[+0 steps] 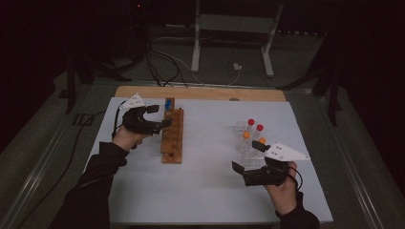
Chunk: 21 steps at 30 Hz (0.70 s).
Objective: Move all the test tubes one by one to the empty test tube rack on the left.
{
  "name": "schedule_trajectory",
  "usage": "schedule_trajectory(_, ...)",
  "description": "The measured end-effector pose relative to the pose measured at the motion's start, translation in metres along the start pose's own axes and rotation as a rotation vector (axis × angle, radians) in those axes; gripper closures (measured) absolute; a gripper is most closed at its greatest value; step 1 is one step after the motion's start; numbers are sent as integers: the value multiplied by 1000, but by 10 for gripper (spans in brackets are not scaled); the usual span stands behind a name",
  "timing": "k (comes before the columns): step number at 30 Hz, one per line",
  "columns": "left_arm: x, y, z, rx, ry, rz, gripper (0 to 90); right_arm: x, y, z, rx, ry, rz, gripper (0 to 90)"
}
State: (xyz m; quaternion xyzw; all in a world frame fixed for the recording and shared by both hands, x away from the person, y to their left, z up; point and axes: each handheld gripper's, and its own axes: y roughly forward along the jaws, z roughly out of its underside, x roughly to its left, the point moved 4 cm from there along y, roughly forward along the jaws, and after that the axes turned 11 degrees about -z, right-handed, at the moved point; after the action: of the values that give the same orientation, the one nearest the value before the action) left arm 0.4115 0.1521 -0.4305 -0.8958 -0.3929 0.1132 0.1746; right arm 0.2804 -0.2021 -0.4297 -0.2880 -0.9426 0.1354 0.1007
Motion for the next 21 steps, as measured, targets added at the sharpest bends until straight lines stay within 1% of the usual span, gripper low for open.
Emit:
schedule_trajectory(1, -4, -4, 3, 7, 3, 22, 70, -3, -3, -1, -1, 1, 7, 0)
schedule_trajectory(2, -7, -7, 5, 11, 5, 30, 34, -6, -7, -3, -10, 0, 16, 0)
schedule_trajectory(3, -10, -11, 7, 10, 10, 38, 21, -10, -10, -4, -15, 2, 26, 0)
schedule_trajectory(4, -13, -14, 9, 14, 12, 47, 21, -14, -14, -5, -19, 6, 37, 0)
schedule_trajectory(6, -20, -21, 14, 16, 23, 56, 20, -20, -20, -5, -19, 6, 73, 0)
schedule_trajectory(8, -26, -27, 18, 16, 23, 69, 17, -28, -27, -5, -26, 19, 106, 0)
schedule_trajectory(10, -31, -33, 22, 18, 22, 86, 17, -37, -34, -5, -37, 43, 161, 0)
schedule_trajectory(12, -36, -38, 26, 24, 28, 96, 17, -44, -38, -3, -49, 57, 179, 0)
schedule_trajectory(13, -39, -40, 28, 21, 26, 102, 17, -48, -40, -2, -47, 62, 200, 0)
schedule_trajectory(14, -41, -41, 30, 20, 24, 109, 17, -51, -42, 0, -43, 66, 210, 0)
schedule_trajectory(16, -47, -44, 35, 25, 35, 119, 17, -56, -44, 3, -38, 72, 228, 0)
schedule_trajectory(18, -52, -46, 40, 27, 26, 137, 17, -62, -47, 7, -31, 87, 244, 0)
schedule_trajectory(19, -54, -47, 42, 25, 28, 139, 17, -66, -48, 10, -27, 95, 253, 0)
schedule_trajectory(21, -58, -49, 45, 18, 24, 152, 17, -70, -49, 13, -15, 100, 263, 0)
